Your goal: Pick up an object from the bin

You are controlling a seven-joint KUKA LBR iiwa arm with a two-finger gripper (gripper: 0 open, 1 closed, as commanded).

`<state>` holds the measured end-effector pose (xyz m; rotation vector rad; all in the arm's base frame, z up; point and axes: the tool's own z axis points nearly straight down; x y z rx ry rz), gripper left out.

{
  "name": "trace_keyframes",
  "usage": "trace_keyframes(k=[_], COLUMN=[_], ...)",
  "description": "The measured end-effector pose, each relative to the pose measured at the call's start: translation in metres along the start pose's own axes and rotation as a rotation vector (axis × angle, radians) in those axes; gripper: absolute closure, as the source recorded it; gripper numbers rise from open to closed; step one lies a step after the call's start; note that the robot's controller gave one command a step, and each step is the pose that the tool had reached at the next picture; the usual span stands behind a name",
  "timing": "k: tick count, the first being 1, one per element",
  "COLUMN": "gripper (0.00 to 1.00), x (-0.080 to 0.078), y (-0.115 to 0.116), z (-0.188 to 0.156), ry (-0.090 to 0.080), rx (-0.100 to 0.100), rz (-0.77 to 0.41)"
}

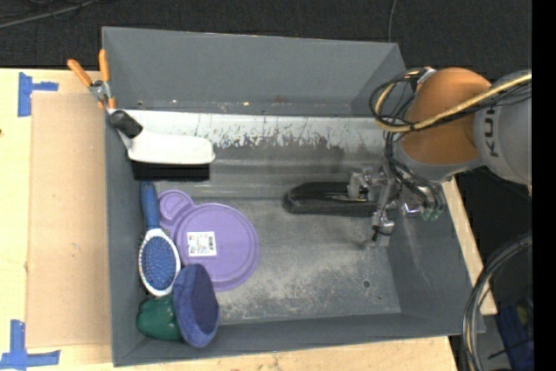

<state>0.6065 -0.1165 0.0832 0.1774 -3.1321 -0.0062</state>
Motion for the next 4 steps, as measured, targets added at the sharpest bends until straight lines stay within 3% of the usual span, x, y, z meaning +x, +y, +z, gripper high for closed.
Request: trace_keyframes(k=[1,2,3,4], gripper=[1.00,1.00,1.00,1.00], x=[0.021,0.021,0.023,0.026], y=[0.056,0.056,0.057,0.055], z=[-0.007,-0.007,-0.059,-0.087], ry=[-0.007,-0.007,0.000,-0.007], rx=[0.004,0.003,-0.004,0.002], rz=[-0.789,-0.786,-0.798,-0.800])
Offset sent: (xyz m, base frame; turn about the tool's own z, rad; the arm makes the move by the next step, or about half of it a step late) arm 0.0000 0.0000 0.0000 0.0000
